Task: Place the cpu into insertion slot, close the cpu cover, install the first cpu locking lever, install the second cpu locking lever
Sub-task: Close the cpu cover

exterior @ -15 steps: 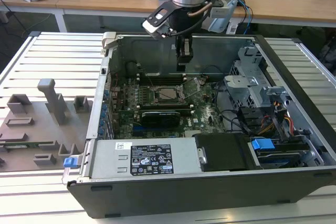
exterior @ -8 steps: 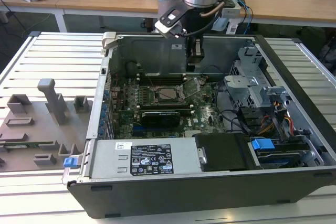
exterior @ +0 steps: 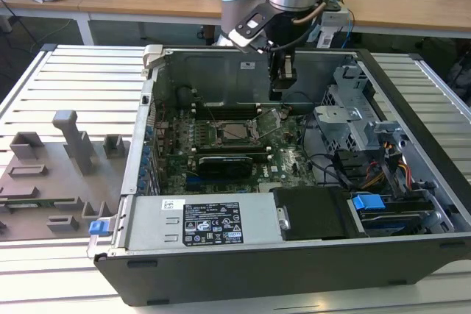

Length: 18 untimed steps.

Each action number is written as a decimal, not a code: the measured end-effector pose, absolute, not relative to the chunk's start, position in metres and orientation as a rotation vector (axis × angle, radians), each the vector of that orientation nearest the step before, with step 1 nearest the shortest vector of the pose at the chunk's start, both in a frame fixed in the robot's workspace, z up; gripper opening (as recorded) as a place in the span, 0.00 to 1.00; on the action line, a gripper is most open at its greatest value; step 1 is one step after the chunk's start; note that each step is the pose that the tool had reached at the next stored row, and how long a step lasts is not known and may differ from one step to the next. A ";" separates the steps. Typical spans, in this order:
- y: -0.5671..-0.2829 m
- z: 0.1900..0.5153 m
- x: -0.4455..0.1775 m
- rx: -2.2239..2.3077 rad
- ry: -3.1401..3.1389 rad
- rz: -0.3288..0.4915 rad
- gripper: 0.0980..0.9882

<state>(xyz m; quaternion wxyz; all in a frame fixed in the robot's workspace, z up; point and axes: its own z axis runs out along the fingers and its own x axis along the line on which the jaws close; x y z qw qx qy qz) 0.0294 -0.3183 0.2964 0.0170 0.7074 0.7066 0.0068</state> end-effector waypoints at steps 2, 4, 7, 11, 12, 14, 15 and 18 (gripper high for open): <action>-0.318 0.296 0.035 2.199 2.196 0.021 0.01; -0.318 0.296 0.039 2.199 2.196 0.021 0.01; -0.318 0.296 0.045 2.198 2.196 0.020 0.01; -0.318 0.296 0.046 2.198 2.196 0.020 0.01; -0.318 0.296 0.047 2.198 2.196 0.020 0.01; -0.318 0.296 0.047 2.199 2.196 0.020 0.01; -0.318 0.294 0.047 2.199 2.196 0.019 0.01; -0.318 0.290 0.049 2.199 2.197 0.018 0.01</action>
